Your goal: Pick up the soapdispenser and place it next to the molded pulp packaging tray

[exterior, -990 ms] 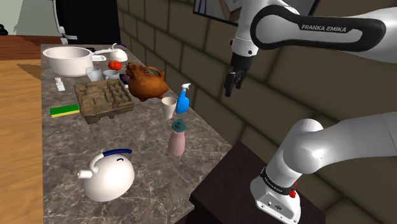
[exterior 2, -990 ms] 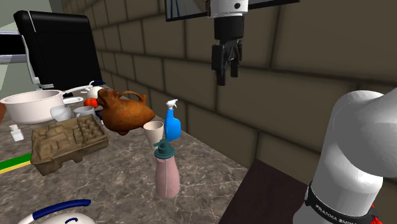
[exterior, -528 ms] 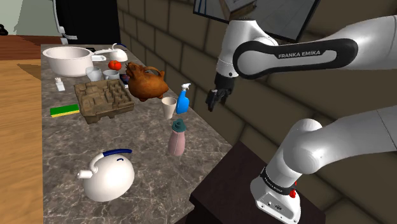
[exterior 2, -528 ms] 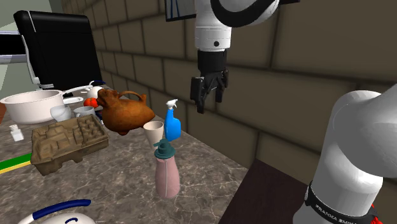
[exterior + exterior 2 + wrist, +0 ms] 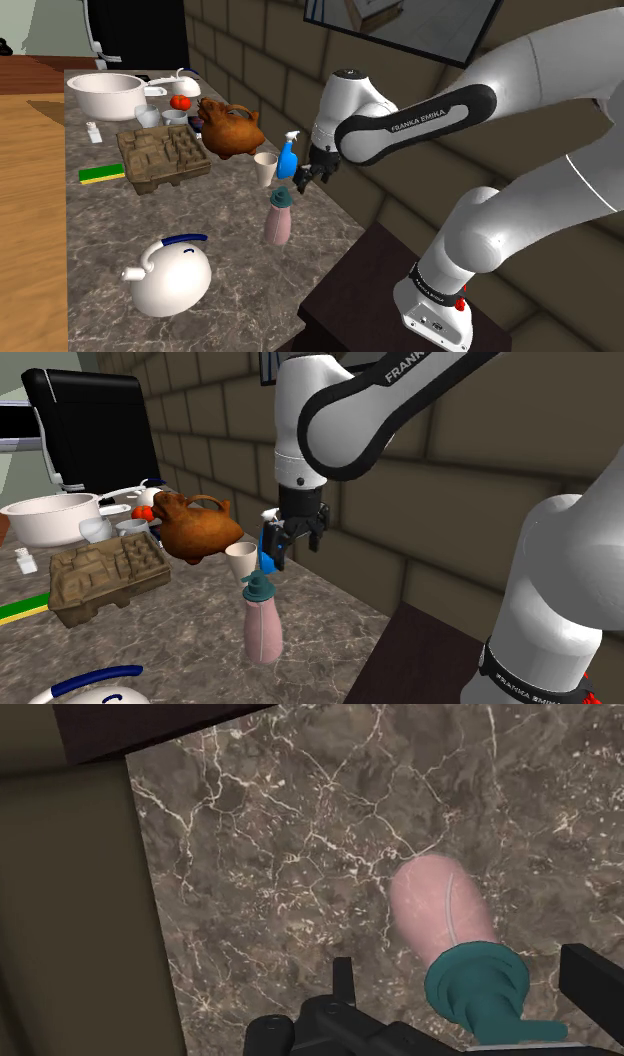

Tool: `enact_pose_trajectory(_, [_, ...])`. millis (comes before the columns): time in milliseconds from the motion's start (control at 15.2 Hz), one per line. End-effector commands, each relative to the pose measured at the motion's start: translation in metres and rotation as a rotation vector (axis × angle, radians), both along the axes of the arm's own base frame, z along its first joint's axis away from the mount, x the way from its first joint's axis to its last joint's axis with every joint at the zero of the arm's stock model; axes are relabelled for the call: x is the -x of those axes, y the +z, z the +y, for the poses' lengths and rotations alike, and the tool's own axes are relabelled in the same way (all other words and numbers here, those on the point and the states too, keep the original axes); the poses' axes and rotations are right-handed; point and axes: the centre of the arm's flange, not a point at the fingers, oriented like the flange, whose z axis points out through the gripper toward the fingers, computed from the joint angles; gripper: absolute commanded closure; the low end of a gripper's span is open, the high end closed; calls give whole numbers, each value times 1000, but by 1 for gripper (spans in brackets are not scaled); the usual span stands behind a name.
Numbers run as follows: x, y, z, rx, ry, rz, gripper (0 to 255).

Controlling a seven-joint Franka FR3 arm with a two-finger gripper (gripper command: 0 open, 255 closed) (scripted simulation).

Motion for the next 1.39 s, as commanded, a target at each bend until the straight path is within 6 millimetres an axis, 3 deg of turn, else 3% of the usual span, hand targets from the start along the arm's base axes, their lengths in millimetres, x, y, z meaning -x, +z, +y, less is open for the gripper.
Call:
enact_pose_trajectory(0, [-8, -21, 10, -5, -29, -27, 0])
enact_pose_trajectory(396, [-44, -80, 38, -12, -110, -94, 0])
enact_pose_trajectory(858, [-52, -116, 35, -12, -110, -94, 0])
enact_pose_trajectory(1320, [-53, -119, 35, -12, -110, -94, 0])
